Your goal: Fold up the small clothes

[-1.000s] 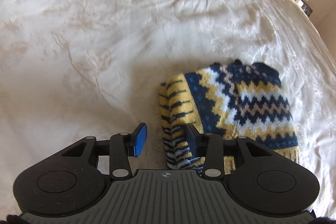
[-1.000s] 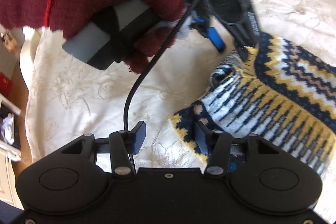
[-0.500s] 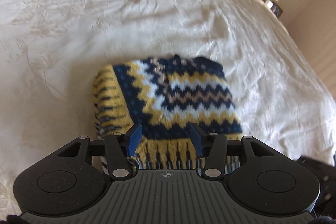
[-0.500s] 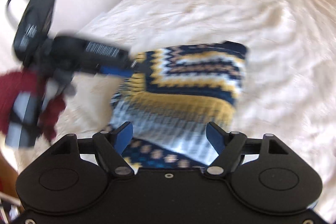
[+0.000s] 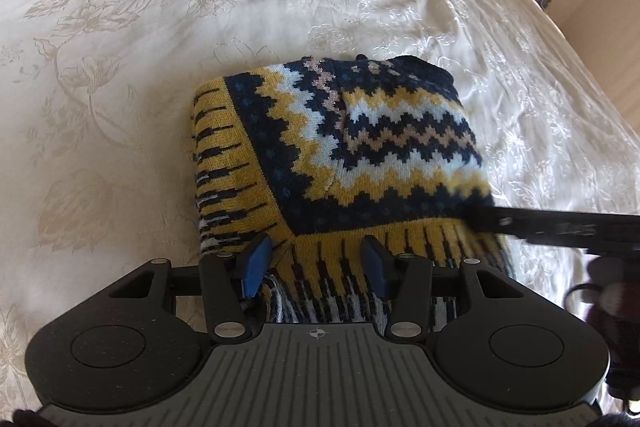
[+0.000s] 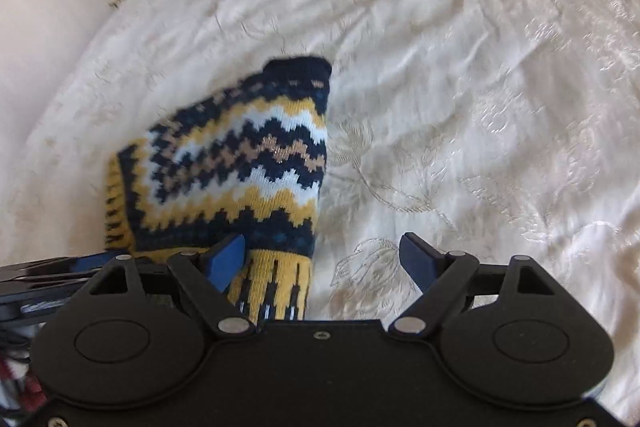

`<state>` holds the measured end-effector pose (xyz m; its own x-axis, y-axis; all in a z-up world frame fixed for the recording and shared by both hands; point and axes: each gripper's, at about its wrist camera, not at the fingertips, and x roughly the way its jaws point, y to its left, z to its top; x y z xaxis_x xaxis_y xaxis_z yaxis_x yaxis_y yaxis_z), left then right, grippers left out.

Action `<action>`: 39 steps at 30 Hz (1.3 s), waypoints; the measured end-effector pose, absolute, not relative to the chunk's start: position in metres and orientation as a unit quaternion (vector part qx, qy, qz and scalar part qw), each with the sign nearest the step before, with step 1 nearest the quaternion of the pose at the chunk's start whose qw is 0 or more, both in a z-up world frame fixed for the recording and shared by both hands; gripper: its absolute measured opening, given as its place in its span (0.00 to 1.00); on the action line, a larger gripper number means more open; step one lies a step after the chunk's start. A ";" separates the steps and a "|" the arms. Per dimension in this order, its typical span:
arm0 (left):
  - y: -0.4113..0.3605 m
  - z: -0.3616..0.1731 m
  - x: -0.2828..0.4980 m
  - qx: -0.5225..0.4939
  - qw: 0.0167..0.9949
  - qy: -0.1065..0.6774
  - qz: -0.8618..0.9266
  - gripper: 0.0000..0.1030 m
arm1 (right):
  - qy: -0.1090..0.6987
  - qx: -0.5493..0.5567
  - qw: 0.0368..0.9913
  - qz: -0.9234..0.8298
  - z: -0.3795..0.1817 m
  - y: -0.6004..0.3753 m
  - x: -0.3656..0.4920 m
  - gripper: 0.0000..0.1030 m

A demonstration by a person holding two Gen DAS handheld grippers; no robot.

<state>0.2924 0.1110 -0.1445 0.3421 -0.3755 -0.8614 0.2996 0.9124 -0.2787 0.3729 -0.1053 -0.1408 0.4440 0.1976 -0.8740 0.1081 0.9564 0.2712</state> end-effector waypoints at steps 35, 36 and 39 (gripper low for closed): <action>0.164 -0.151 0.255 -0.096 0.789 0.581 -0.175 0.48 | 0.499 0.229 0.833 0.069 -0.121 -0.121 0.306 0.98; 0.164 -0.153 0.258 -0.104 0.786 0.583 -0.179 0.48 | 0.494 0.243 0.831 0.079 -0.121 -0.125 0.319 0.98; 0.164 -0.161 0.265 -0.132 0.773 0.591 -0.190 0.49 | 0.493 0.254 0.827 0.097 -0.122 -0.130 0.341 0.98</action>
